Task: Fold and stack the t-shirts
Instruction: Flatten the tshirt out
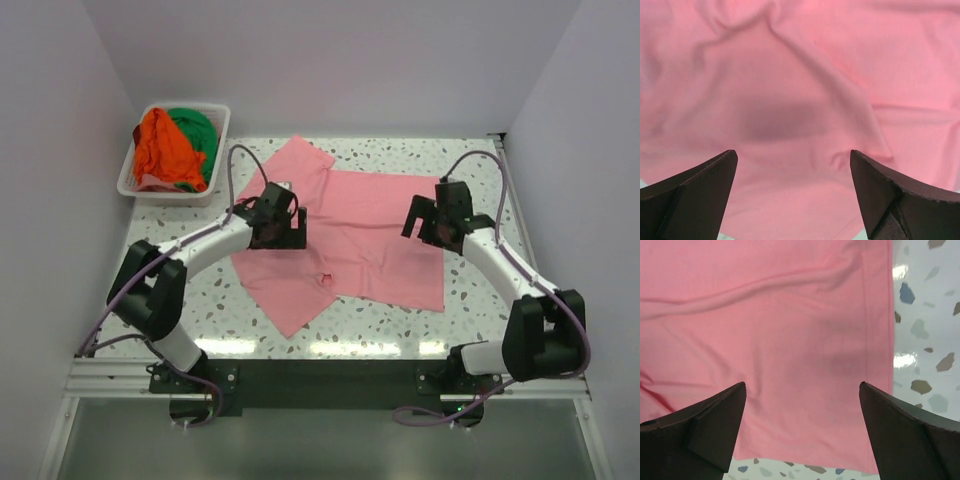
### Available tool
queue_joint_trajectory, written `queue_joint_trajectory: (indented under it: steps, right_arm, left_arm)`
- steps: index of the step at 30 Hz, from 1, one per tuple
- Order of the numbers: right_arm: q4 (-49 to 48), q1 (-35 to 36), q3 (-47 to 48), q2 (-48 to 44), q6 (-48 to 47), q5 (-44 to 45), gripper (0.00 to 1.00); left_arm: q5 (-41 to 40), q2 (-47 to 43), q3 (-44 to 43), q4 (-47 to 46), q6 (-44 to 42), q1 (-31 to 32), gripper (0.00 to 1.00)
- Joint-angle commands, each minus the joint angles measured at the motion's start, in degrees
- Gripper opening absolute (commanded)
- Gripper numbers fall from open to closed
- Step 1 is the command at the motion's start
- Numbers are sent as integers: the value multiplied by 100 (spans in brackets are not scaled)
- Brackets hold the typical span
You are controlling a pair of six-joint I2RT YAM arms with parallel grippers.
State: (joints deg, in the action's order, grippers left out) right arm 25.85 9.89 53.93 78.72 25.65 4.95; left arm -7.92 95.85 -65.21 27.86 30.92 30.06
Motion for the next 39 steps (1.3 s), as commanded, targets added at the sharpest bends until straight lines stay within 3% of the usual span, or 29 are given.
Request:
queue_joint_trajectory:
  steps: [1, 10, 19, 23, 32, 39]
  right_arm:
    - [-124, 171, -697, -390, 308, -486, 99]
    - [-335, 576, -1499, -524, 625, -671, 99]
    - [210, 584, -2237, -866, 985, -513, 99]
    - [579, 584, -2466, -1218, 1179, -303, 98]
    - [1432, 584, -2642, -2202, 1715, -38, 99]
    - [1564, 575, -1555, -2107, 1172, 50, 99]
  left_arm:
    - [370, -592, 998, -271, 783, 262, 100]
    - [406, -980, 2047, -378, 1320, 553, 100]
    - [-199, -1534, 2566, 808, 1716, 544, 100]
    - [-648, -1631, 2557, 1659, 1926, 544, 100]
    - [-315, -2132, 2444, 2004, 1962, 544, 100]
    - [-542, -2440, 1363, 2031, 1479, 553, 100]
